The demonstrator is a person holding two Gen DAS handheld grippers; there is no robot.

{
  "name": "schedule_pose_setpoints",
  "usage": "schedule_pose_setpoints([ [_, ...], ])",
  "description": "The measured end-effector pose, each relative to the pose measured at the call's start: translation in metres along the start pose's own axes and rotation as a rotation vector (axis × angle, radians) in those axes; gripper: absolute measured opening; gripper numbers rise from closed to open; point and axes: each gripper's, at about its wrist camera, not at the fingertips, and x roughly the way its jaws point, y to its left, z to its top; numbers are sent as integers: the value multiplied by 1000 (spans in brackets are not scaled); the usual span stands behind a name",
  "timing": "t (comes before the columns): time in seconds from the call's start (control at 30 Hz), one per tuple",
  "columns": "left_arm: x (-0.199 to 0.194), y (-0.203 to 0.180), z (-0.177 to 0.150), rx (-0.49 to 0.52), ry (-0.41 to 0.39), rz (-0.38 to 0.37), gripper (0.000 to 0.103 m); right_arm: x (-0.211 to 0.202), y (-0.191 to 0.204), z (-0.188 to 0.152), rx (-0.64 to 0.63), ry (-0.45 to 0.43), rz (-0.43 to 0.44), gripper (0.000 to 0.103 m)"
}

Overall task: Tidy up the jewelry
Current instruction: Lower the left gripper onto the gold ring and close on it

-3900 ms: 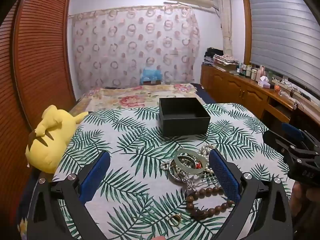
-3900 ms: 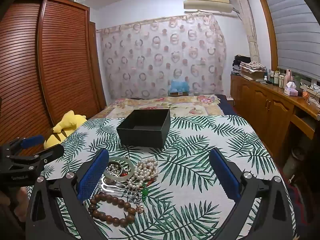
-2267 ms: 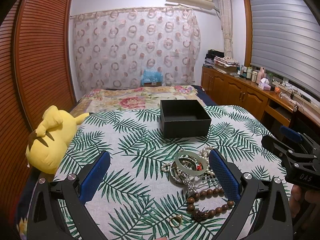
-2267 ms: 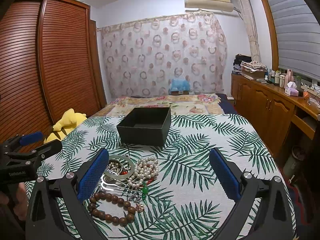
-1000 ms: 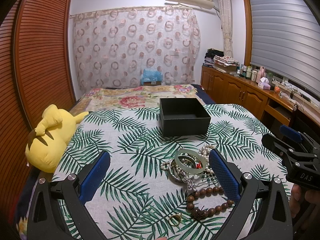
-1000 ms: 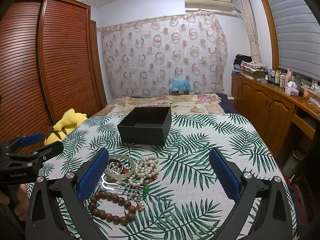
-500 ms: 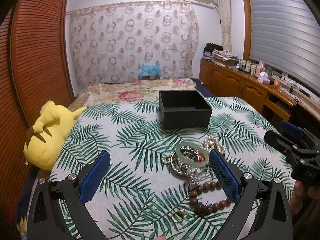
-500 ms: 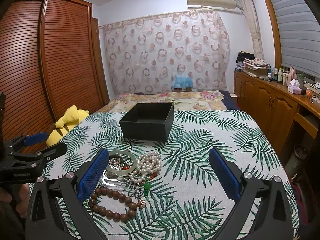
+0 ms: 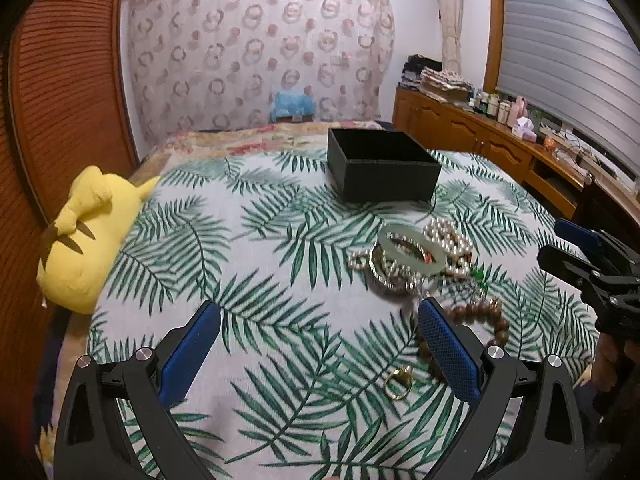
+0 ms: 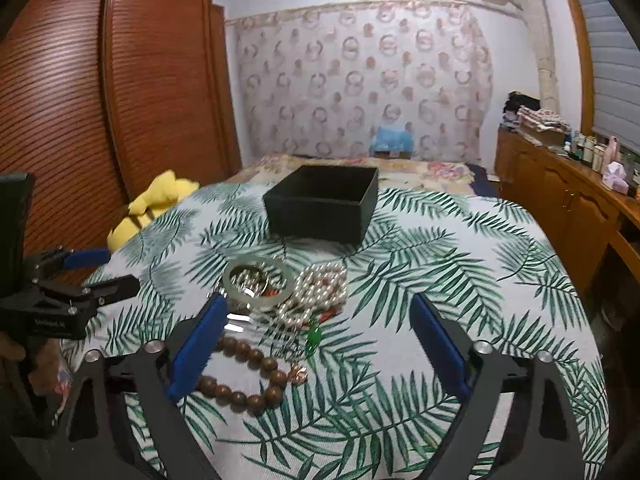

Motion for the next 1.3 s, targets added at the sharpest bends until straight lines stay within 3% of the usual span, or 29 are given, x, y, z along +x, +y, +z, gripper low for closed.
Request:
schedule_pose_setpoints([
  [0.2, 8, -2, -13, 12, 49, -52, 95, 12, 5, -13, -33, 78, 32, 66],
  [0.33, 11, -11, -21, 43, 71, -93, 94, 16, 6, -17, -48, 93, 28, 65],
  [0.57, 15, -26, -30, 89, 110, -145, 64, 19, 3, -22, -51, 118, 32, 64],
  [0.83, 19, -38, -35, 134, 129, -176, 39, 26, 6, -28, -65, 164, 74, 46],
  [1.1, 24, -44, -38, 164, 156, -174, 29, 31, 16, -29, -106, 199, 110, 43],
  [1.17, 24, -44, -37, 165, 155, -171, 19, 32, 17, -29, -109, 204, 123, 43],
  [1.3, 25, -40, -36, 141, 148, -179, 18, 35, 21, -30, -121, 219, 152, 36],
])
